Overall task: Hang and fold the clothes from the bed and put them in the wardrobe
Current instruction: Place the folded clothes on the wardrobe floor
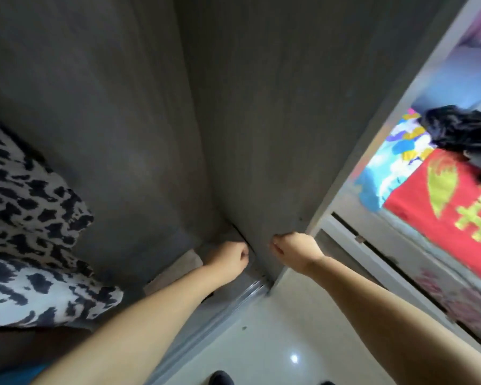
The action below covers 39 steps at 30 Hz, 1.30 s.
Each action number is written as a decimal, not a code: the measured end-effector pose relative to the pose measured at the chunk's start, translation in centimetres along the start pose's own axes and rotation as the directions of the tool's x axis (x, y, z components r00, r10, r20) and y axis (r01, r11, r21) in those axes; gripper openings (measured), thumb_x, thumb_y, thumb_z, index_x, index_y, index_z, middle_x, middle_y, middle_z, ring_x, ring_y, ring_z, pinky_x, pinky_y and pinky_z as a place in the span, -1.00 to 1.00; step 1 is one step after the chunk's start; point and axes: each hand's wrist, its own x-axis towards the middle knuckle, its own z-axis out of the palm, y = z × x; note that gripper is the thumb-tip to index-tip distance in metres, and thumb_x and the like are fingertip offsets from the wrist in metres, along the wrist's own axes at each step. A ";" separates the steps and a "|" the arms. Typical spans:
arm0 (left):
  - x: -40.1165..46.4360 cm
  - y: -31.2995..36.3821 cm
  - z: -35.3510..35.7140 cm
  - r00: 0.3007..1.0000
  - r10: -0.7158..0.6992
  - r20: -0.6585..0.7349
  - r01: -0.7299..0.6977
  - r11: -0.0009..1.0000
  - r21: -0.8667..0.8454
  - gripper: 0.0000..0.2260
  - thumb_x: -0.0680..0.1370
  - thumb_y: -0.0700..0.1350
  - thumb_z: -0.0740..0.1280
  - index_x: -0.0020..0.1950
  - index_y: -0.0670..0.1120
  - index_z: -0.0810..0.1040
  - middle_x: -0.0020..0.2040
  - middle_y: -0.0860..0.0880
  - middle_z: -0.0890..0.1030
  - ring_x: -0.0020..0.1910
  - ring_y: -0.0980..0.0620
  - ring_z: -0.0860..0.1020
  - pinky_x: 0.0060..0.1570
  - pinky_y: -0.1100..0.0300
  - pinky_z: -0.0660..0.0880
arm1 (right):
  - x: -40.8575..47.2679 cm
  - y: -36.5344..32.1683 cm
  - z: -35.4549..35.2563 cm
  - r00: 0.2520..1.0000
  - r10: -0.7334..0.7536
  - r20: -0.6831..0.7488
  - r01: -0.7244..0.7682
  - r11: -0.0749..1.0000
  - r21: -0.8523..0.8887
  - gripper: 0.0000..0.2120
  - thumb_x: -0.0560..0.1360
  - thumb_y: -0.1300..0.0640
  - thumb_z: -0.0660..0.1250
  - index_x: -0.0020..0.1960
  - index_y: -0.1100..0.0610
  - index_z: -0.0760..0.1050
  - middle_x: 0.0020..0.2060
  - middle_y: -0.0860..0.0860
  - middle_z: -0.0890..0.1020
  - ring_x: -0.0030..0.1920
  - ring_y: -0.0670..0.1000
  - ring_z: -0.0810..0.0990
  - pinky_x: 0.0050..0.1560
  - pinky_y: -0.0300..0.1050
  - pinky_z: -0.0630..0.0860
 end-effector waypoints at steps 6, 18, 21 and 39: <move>1.8 14.0 4.1 0.958 0.235 0.165 -0.263 0.949 0.174 -0.78 0.59 -0.04 0.16 0.10 -0.01 0.56 0.10 -0.06 0.61 0.10 -0.15 0.55 -0.01 0.12 0.45 | -9.8 12.3 -1.1 0.982 0.190 0.006 -0.191 0.981 0.047 -0.63 0.64 -0.09 0.03 -0.01 0.12 0.50 -0.04 0.08 0.63 0.01 0.17 0.58 -0.16 -0.09 0.37; 6.7 43.2 12.9 0.824 0.495 0.275 -0.555 0.803 0.217 -0.78 0.59 -0.02 0.16 0.11 -0.03 0.55 0.13 -0.02 0.61 0.14 -0.09 0.54 0.01 0.10 0.45 | -31.5 37.2 -3.5 0.800 0.600 0.028 -0.601 0.798 0.042 -0.80 0.64 0.02 0.10 0.07 0.07 0.45 -0.17 -0.04 0.48 -0.03 0.09 0.62 -0.18 -0.09 0.47; 8.1 47.3 14.2 0.797 0.522 0.305 -0.592 0.776 0.219 -0.77 0.59 -0.02 0.15 0.10 -0.03 0.55 0.12 -0.03 0.61 0.12 -0.09 0.54 -0.01 0.10 0.44 | -34.1 41.2 -3.4 0.725 0.689 -0.011 -0.683 0.721 0.119 -0.70 0.65 -0.07 0.05 -0.18 0.05 0.34 -0.32 -0.09 0.46 -0.24 0.03 0.54 -0.26 -0.14 0.41; 31.6 67.0 16.5 0.679 0.579 0.451 -0.716 0.657 0.236 -0.75 0.60 -0.12 0.12 0.07 -0.12 0.58 -0.01 -0.07 0.62 -0.09 -0.11 0.57 -0.23 0.11 0.45 | -30.3 64.2 -3.6 0.558 0.829 0.042 -0.807 0.530 0.263 -0.67 0.66 -0.01 0.03 -0.18 0.11 0.38 -0.38 -0.06 0.43 -0.31 0.05 0.45 -0.45 -0.15 0.25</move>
